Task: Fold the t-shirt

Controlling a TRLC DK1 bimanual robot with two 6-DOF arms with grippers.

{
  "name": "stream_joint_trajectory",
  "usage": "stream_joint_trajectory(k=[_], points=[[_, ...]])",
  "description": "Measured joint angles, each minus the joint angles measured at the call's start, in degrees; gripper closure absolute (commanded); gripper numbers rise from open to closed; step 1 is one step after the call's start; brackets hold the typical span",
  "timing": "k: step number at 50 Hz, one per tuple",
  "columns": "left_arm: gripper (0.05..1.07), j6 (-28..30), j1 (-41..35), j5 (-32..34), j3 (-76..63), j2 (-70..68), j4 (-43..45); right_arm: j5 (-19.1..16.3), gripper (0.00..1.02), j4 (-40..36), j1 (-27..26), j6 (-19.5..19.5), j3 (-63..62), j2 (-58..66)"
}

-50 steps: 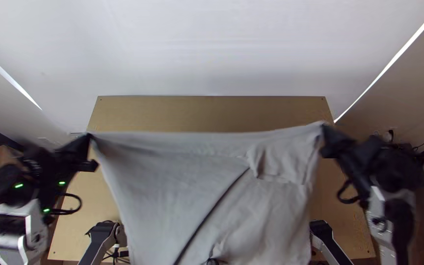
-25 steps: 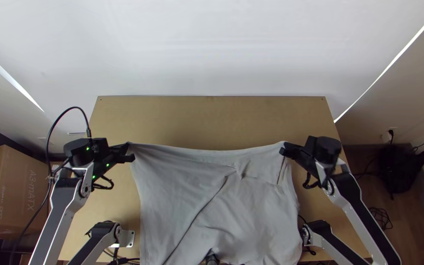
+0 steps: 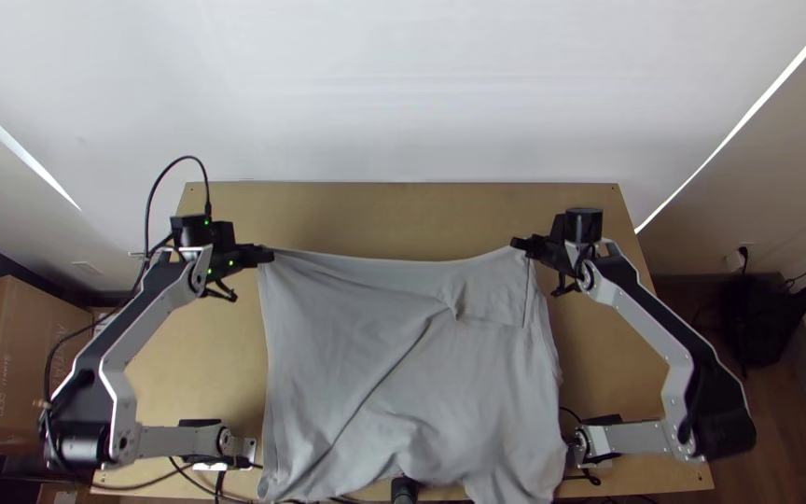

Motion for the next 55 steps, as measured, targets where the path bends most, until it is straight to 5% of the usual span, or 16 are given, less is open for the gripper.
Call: stream_joint_trajectory(k=[26,55], points=[[1.05,-0.04,0.63,-0.02,31.89,28.24,-1.18,-0.04,1.0,-0.04,-3.54,-3.17,27.87,24.48],[1.05,-3.32,-0.09,-0.13,53.9,40.74,-18.03,-0.02,1.0,-14.95,-4.09,-0.7,56.65,43.1]])
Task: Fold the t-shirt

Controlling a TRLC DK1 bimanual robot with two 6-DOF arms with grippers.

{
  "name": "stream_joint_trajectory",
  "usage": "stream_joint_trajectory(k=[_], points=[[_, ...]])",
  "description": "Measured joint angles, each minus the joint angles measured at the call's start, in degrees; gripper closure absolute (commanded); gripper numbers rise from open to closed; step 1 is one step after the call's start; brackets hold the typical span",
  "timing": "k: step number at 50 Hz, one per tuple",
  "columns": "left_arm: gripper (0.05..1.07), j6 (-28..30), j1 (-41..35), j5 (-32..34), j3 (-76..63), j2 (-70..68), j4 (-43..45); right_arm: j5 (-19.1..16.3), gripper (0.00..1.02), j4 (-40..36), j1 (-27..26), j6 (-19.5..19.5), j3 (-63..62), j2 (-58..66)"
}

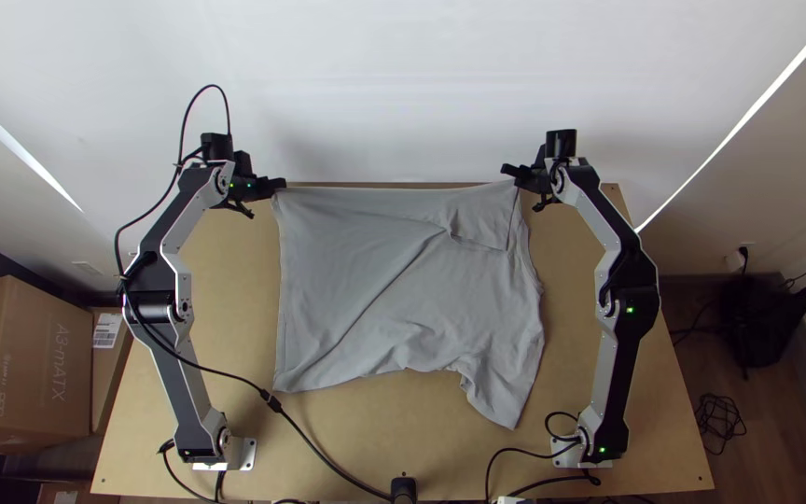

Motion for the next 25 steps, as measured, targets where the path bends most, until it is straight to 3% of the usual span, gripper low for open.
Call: stream_joint_trajectory(k=[15,25], points=[[1.05,-1.7,-0.87,-0.04,-8.57,-7.17,-0.24,0.22,1.0,-9.46,0.04,0.2,2.14,-0.04],[1.05,-2.38,-1.33,0.33,-18.67,-15.06,3.74,0.42,1.0,-10.05,0.07,0.17,-3.02,-2.99]])
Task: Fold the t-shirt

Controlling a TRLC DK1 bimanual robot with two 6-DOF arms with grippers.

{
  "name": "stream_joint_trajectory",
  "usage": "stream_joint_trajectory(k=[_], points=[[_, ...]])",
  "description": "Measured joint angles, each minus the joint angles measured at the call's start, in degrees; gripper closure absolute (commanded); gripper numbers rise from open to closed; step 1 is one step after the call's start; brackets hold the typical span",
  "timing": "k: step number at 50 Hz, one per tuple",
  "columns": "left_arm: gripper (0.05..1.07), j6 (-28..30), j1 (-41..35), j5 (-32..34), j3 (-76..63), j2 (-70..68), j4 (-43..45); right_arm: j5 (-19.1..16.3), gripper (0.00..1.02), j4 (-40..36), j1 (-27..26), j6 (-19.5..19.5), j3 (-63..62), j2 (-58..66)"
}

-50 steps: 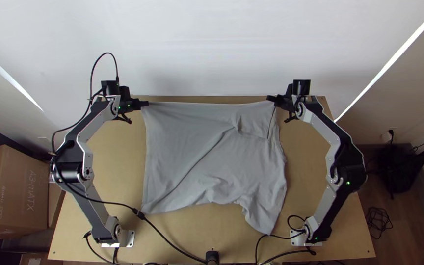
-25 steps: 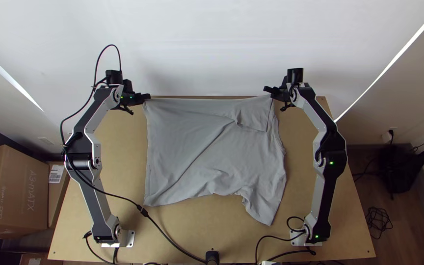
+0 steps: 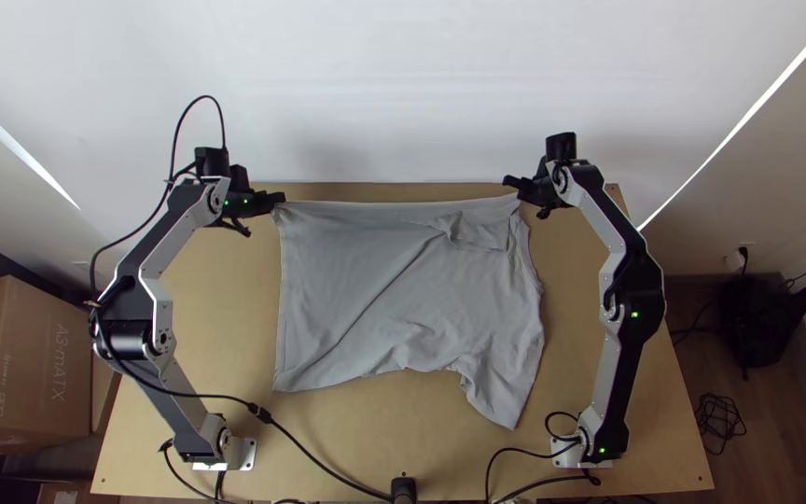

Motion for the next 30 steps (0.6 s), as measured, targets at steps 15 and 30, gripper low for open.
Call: stream_joint_trajectory(k=[15,30], points=[[1.05,-0.39,0.0,0.42,-12.46,-8.11,2.89,0.0,1.0,0.11,0.0,-0.96,-10.03,-8.81],[1.05,-0.42,-0.02,0.68,-18.38,-13.27,4.0,0.0,1.0,5.14,0.0,-2.43,-23.69,-17.73]])
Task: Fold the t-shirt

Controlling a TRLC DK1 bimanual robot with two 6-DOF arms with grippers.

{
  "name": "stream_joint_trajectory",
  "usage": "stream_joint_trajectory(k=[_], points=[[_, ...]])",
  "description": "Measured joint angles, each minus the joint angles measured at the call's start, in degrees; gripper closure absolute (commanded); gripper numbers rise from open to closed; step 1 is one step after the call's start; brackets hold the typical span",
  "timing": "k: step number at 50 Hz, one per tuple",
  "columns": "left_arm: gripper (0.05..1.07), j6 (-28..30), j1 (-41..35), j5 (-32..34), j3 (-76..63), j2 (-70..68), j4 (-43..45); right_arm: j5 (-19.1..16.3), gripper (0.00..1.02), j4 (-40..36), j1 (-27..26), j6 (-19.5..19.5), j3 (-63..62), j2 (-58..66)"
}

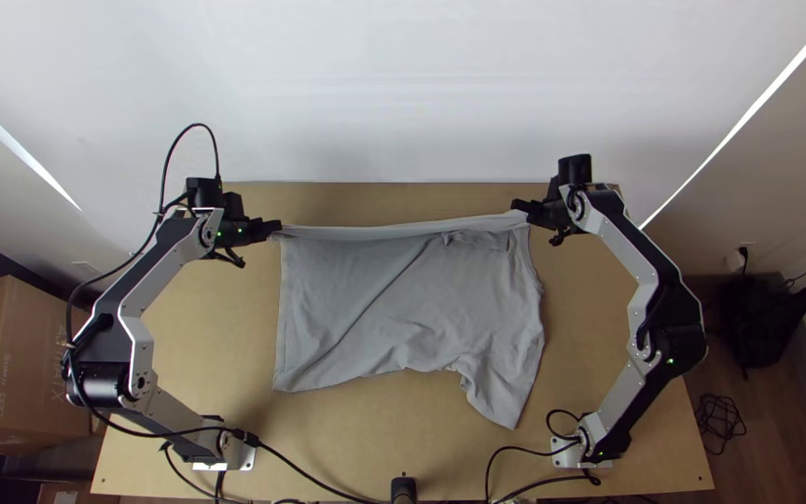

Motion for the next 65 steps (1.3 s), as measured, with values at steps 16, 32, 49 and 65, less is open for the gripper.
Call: stream_joint_trajectory(k=[16,32,49,65], points=[[0.3,-0.44,-1.01,0.15,-11.02,-5.07,4.37,0.0,0.81,5.18,0.0,0.0,-9.2,-2.86],[0.1,-0.39,0.02,-0.52,-13.79,-7.34,5.64,-0.28,0.12,2.32,0.37,0.04,-12.72,-7.13],[0.1,0.48,3.67,-0.48,-14.56,-18.05,2.1,-4.44,0.04,-13.51,-3.96,2.14,-17.2,-25.03],[0.1,1.36,3.69,-0.28,-14.56,-25.49,-2.69,-9.11,0.15,-33.38,-8.04,-4.92,-22.58,-26.34]])
